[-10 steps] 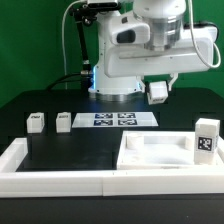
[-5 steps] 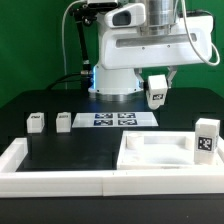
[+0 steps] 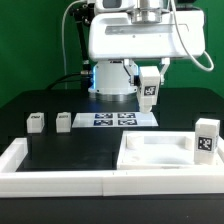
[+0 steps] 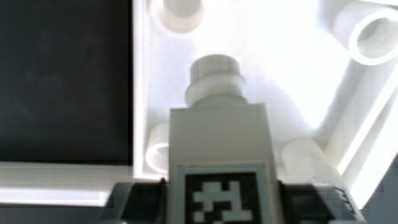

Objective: Assemble square table

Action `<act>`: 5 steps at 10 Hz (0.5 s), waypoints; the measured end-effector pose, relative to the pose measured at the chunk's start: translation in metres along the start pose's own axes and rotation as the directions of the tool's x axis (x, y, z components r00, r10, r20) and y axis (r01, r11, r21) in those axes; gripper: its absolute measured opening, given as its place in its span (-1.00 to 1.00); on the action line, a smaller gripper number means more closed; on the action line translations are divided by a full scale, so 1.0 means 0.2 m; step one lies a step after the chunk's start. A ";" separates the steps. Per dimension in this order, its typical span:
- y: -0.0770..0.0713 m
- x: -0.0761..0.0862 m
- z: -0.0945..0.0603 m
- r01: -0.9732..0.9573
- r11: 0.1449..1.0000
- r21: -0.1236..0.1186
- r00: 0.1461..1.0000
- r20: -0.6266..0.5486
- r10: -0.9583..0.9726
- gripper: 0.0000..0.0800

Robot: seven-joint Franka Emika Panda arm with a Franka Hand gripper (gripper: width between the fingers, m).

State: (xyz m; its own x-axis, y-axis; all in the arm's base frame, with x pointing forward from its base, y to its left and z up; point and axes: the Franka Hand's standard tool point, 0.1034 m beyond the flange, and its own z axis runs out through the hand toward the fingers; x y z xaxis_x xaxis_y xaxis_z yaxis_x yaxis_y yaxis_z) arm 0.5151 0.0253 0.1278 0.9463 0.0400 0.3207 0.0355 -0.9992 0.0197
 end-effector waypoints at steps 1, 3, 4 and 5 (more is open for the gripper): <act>0.02 0.00 -0.01 0.003 1.000 -0.025 0.997 -0.079 -0.005 -0.27; 0.09 0.01 -0.01 0.007 0.996 -0.088 0.971 -0.237 -0.027 -0.27; 0.10 -0.01 0.05 0.011 0.996 -0.088 0.981 -0.193 -0.028 -0.27; 0.12 0.09 0.04 0.001 0.997 -0.083 0.980 -0.198 -0.018 -0.27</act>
Offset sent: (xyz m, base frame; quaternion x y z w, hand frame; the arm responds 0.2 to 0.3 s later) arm 0.0321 0.0028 -0.0200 0.0120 0.0879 -0.0013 0.9961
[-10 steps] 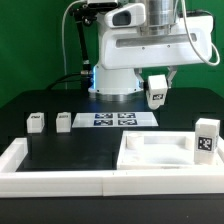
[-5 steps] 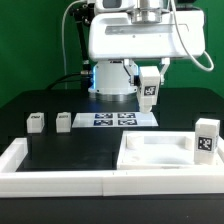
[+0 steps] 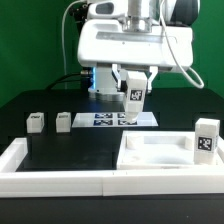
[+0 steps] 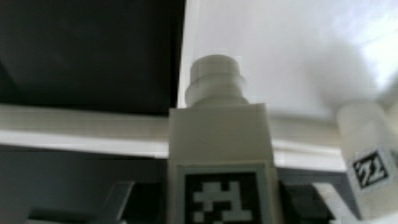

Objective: Assemble square table

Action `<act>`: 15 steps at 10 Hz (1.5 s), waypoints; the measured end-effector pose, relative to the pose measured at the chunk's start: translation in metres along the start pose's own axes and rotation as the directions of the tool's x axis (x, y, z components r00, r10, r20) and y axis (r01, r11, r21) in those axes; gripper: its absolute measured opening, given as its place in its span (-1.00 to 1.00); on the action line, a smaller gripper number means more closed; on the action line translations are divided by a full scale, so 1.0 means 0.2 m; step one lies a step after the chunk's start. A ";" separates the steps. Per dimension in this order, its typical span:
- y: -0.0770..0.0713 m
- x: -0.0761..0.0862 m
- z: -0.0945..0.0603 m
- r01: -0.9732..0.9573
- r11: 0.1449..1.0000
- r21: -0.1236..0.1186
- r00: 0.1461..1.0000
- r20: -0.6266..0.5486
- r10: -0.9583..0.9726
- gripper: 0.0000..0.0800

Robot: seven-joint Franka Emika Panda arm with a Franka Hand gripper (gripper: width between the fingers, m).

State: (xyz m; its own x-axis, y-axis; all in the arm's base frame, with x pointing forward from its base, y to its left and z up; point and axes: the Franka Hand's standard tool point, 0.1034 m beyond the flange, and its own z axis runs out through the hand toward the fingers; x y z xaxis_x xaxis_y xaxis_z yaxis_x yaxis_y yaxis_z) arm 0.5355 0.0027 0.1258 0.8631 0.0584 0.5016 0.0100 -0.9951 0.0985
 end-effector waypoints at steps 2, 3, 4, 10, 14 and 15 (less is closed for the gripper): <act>0.03 0.11 0.01 -0.022 1.000 0.006 1.000 -0.003 0.022 -0.27; 0.04 0.13 0.03 -0.034 0.999 0.011 0.999 0.010 0.034 -0.27; 0.04 0.14 0.06 -0.044 0.999 0.015 0.999 0.010 0.044 -0.27; 0.08 0.13 0.09 -0.063 0.998 0.019 0.998 0.023 0.063 -0.27; 0.08 0.18 0.18 -0.101 0.994 0.042 0.994 0.045 0.099 -0.27; 0.08 0.18 0.20 -0.102 0.994 0.041 0.994 0.045 0.100 -0.27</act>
Offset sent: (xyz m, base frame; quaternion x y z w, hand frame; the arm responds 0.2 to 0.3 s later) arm 0.0286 0.0349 -0.0193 0.1247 -0.0113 0.1055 0.9865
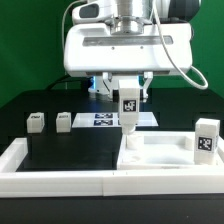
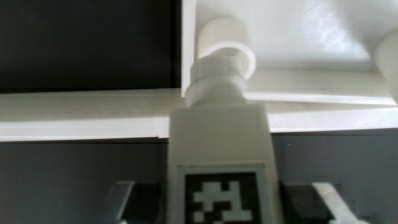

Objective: Assemble square table

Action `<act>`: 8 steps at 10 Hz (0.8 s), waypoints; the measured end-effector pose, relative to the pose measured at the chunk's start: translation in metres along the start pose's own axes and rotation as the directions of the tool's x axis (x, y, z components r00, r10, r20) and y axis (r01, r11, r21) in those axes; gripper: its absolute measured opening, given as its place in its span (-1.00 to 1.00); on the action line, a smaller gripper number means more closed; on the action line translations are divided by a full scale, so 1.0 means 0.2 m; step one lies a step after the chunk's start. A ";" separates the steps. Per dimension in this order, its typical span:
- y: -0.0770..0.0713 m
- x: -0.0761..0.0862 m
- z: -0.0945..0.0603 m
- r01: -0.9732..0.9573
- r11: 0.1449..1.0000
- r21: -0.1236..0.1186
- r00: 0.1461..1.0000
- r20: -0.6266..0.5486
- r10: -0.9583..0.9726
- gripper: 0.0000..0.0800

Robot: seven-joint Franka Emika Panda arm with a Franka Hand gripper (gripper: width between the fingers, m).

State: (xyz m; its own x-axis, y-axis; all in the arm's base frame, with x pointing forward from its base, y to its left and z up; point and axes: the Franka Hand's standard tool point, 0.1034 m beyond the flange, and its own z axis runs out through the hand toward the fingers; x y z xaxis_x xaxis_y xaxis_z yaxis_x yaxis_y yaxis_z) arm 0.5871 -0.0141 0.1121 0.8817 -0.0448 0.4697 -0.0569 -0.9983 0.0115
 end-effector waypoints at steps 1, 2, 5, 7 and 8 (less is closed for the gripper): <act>-0.01 0.01 0.01 0.001 1.000 -0.002 1.000 -0.021 -0.001 -0.27; -0.03 0.01 0.03 0.007 1.000 -0.006 0.999 -0.051 -0.007 -0.27; -0.02 0.00 0.04 0.008 1.000 -0.007 0.999 -0.041 -0.008 -0.27; -0.02 0.00 0.04 0.006 1.000 -0.007 0.999 -0.039 -0.006 -0.27; -0.05 0.00 0.06 0.009 1.000 -0.002 0.999 -0.039 -0.009 -0.27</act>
Offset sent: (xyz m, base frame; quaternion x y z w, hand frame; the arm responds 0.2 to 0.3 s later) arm 0.0000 0.0000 0.0000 0.0000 0.0000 0.0000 1.0000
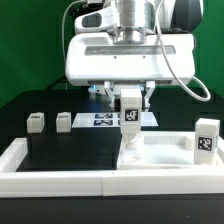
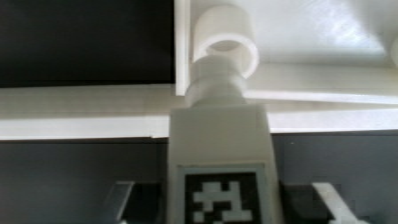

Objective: Assemble square table

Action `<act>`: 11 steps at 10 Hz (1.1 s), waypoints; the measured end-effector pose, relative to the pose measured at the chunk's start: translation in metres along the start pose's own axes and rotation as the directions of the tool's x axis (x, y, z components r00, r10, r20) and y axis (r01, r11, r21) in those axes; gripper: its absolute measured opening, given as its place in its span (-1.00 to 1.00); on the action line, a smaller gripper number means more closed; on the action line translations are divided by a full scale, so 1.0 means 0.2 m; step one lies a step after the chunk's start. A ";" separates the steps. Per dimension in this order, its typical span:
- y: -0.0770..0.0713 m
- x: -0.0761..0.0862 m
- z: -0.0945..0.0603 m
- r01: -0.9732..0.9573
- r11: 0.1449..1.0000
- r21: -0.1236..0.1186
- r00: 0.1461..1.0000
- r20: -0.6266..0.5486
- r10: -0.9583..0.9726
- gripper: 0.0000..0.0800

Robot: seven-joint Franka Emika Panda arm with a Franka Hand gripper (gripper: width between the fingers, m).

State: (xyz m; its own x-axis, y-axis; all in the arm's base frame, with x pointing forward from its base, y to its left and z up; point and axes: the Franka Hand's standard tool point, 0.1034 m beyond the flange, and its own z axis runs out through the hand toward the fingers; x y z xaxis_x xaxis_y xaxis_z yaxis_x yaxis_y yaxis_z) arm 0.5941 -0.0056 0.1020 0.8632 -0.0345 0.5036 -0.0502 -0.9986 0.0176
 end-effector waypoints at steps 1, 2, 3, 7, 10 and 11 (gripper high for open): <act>-0.02 0.02 0.02 0.004 1.000 0.005 1.000 -0.004 -0.004 -0.27; -0.02 0.03 0.04 0.007 1.000 0.004 1.000 -0.006 -0.007 -0.27; -0.01 0.03 0.05 0.005 1.000 0.002 1.000 -0.005 -0.005 -0.27; 0.00 -0.03 0.10 0.007 1.000 -0.003 1.000 0.009 -0.007 -0.27; 0.00 -0.05 0.12 0.008 1.000 -0.010 1.000 0.000 -0.008 -0.27; 0.01 -0.05 0.13 0.008 1.000 -0.012 1.000 -0.003 -0.008 -0.27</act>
Offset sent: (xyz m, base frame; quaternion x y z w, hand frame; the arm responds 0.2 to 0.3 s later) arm 0.0069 -0.0028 -0.0091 0.0062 0.0040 -0.0007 1.0000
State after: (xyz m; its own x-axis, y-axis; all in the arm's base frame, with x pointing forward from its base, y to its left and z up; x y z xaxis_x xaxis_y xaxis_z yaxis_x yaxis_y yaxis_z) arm 0.5977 -0.0075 0.0748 0.8622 -0.0260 0.5059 -0.0488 -0.9983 0.0319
